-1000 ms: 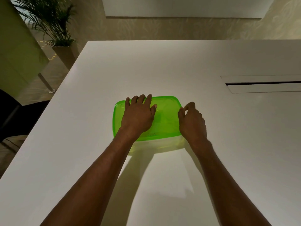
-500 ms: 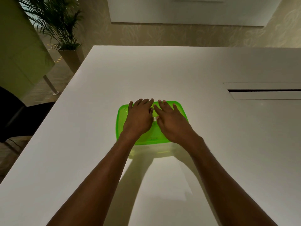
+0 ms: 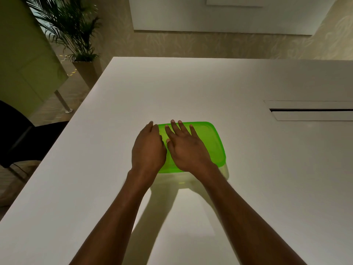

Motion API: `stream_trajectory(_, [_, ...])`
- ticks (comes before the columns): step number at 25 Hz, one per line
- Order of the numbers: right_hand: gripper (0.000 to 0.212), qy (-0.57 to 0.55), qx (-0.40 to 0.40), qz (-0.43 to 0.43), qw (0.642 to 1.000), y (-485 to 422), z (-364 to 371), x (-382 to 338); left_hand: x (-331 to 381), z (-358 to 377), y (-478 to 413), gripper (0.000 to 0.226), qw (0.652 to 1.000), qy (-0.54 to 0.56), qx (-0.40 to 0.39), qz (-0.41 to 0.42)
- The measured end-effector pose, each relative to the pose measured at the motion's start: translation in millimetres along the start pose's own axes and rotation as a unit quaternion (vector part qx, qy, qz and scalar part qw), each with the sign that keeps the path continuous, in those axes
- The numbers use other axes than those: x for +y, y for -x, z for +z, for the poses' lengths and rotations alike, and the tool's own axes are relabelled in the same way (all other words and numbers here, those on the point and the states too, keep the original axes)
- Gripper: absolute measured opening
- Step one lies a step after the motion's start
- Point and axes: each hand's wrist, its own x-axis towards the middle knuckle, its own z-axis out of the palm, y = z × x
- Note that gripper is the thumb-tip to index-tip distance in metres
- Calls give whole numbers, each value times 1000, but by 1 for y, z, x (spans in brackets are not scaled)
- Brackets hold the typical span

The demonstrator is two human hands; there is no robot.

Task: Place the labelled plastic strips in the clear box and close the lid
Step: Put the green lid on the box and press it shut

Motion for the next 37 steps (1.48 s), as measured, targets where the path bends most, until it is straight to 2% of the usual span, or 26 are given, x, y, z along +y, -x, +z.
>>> stream_trajectory(3, [56, -5, 2, 3, 1000, 0, 2, 0, -11, -4, 22, 47, 997, 10, 53, -46])
stream_trajectory(6, [56, 1, 1, 1, 1000, 0, 3, 3, -27, -9, 45, 45, 984, 88, 76, -131])
stream_trajectory(9, [56, -4, 5, 0, 1000, -1, 4, 3, -43, -9, 63, 60, 965, 151, 26, -214])
stream_trajectory(11, [56, -2, 8, 0, 1000, -1, 4, 3, -47, -7, 68, 67, 929, 280, -28, -241])
stream_trajectory(13, [56, 3, 8, -1, 1000, -1, 4, 4, -50, -5, 71, 63, 879, 402, -55, -252])
stream_trajectory(18, [56, 0, 8, -3, 1000, -1, 4, 4, -54, 5, 74, 56, 832, 502, -36, -235])
stream_trajectory(20, [56, -6, 6, -2, 1000, -1, 4, 4, -54, 9, 74, 55, 824, 521, -22, -222])
stream_trajectory(30, [57, -4, -5, 3, 1000, -4, 4, 3, -52, 19, 81, 56, 847, 500, 10, -180])
stream_trajectory(34, [57, -7, 5, 4, 1000, -2, 6, 3, -52, 19, 82, 60, 880, 434, 18, -191])
stream_trajectory(37, [57, -11, 11, 7, 1000, -1, 7, 3, -52, 11, 71, 57, 930, 306, 39, -201])
